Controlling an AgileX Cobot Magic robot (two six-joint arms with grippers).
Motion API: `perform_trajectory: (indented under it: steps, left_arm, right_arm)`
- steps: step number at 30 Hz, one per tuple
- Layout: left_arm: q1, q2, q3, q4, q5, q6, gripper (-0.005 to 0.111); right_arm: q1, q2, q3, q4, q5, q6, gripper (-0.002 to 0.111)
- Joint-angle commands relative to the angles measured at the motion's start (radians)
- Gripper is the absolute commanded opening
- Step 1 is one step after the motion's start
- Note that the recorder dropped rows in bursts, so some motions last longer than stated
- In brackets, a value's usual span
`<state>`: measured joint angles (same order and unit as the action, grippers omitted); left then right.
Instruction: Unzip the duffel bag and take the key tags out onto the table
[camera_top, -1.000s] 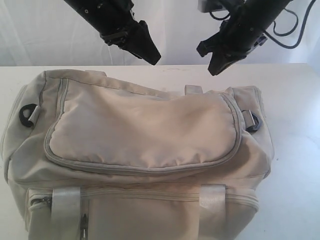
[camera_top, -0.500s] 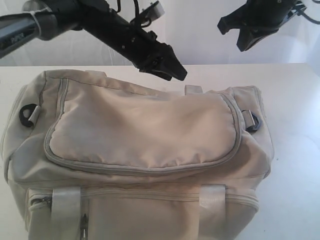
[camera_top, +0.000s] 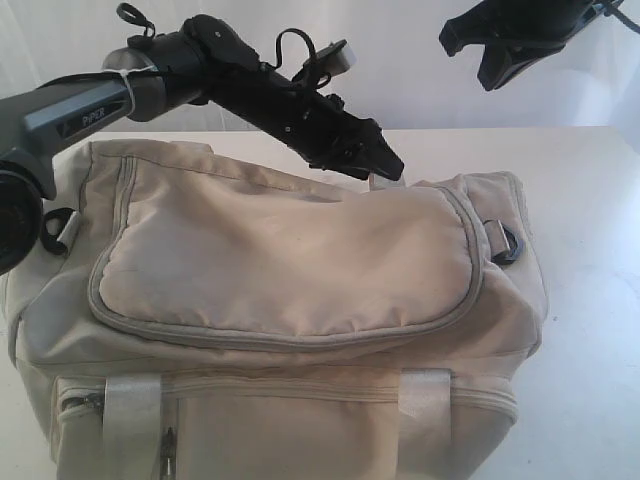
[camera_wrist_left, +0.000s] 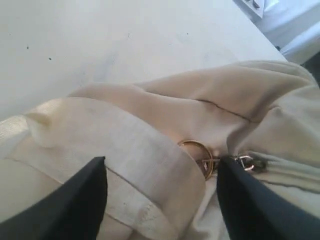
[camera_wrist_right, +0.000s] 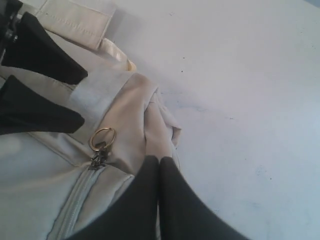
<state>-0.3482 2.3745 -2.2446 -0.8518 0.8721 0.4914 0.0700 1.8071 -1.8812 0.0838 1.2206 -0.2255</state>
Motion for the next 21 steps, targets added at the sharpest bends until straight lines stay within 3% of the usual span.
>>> perform_trajectory:
  steps: [1,5,7,12,21]
  left_arm:
    - [-0.006,0.030,-0.002,-0.067,0.000,0.004,0.065]
    - [-0.012,0.039,-0.002,-0.069,-0.008,0.006,0.054]
    - [-0.018,0.040,-0.002,-0.071,-0.022,0.011,0.043]
    - [-0.013,0.030,-0.002,-0.105,-0.024,0.072,0.000]
    - [0.011,-0.071,-0.002,-0.105,0.014,0.114,0.000]
  right_arm:
    - [-0.002,-0.009,-0.001,-0.007,0.000,0.006,0.000]
    - [-0.002,-0.009,-0.001,-0.007,0.000,0.006,0.000]
    - [-0.002,-0.009,-0.001,-0.007,0.000,0.006,0.000]
    - [-0.002,-0.009,-0.001,-0.007,0.000,0.006,0.000]
    - [-0.002,-0.009,0.001,-0.007,0.000,0.006,0.000]
